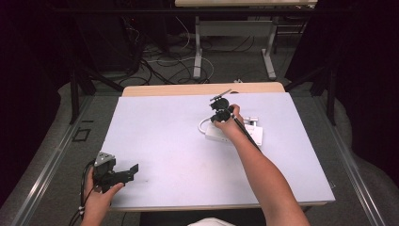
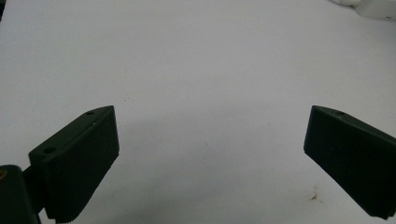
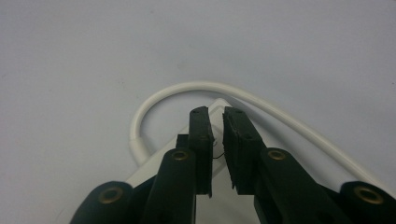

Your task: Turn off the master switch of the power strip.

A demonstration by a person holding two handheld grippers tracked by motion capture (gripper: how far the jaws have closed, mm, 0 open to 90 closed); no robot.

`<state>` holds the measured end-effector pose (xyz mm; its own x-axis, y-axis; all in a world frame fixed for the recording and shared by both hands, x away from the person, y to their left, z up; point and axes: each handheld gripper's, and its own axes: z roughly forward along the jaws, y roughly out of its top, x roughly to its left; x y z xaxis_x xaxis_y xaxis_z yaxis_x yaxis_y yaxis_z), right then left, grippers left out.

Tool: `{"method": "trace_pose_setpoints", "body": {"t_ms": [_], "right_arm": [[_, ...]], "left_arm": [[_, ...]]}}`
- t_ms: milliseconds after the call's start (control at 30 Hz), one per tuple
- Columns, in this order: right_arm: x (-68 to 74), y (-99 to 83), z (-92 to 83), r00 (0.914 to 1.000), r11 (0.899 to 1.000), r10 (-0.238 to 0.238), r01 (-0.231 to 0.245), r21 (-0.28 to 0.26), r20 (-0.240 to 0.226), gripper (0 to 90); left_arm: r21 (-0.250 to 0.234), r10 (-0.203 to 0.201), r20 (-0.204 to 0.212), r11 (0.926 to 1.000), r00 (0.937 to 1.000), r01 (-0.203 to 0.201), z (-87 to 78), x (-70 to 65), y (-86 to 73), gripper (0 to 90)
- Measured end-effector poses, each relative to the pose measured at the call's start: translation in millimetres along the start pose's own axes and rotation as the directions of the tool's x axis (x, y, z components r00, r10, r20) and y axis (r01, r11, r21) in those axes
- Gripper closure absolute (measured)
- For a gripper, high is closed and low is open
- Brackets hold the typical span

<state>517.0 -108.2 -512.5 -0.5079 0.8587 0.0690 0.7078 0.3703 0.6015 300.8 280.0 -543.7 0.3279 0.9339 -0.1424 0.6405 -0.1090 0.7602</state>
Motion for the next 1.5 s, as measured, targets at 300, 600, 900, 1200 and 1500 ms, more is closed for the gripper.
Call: {"method": "trace_pose_setpoints", "body": {"t_ms": [300, 600, 900, 1200, 1500], "right_arm": [[-0.8, 0.9, -1.8, 1.0000, 1.000, -0.002, 0.002, -0.022, 0.001, 70.4], [-0.6, 1.6, -6.1, 0.9991, 0.999, -0.035, 0.034, -0.042, -0.022, 56.6], [0.9, 0.7, -9.0, 0.9962, 0.996, -0.077, 0.075, -0.040, -0.042, 48.7], [3.0, -0.5, -10.2, 0.9950, 0.995, -0.092, 0.090, -0.041, -0.039, 42.3], [3.6, -1.3, -14.0, 0.9951, 0.993, -0.090, 0.087, -0.077, -0.041, 24.3]], "left_arm": [[0.001, -0.003, -0.002, 1.0000, 1.0000, 0.003, -0.1, 0.4, -0.3, 3.2], [0.005, 0.000, 0.000, 1.0000, 1.0000, 0.000, 1.4, -0.5, 0.1, 3.2], [0.006, 0.004, 0.001, 1.0000, 1.0000, -0.004, 2.2, -0.5, -0.2, 3.3], [0.010, 0.005, 0.001, 0.9999, 1.0000, -0.005, 1.6, -0.1, 0.0, 3.4], [0.009, 0.004, 0.001, 1.0000, 1.0000, -0.004, 1.6, -0.3, 0.2, 3.5]]}}
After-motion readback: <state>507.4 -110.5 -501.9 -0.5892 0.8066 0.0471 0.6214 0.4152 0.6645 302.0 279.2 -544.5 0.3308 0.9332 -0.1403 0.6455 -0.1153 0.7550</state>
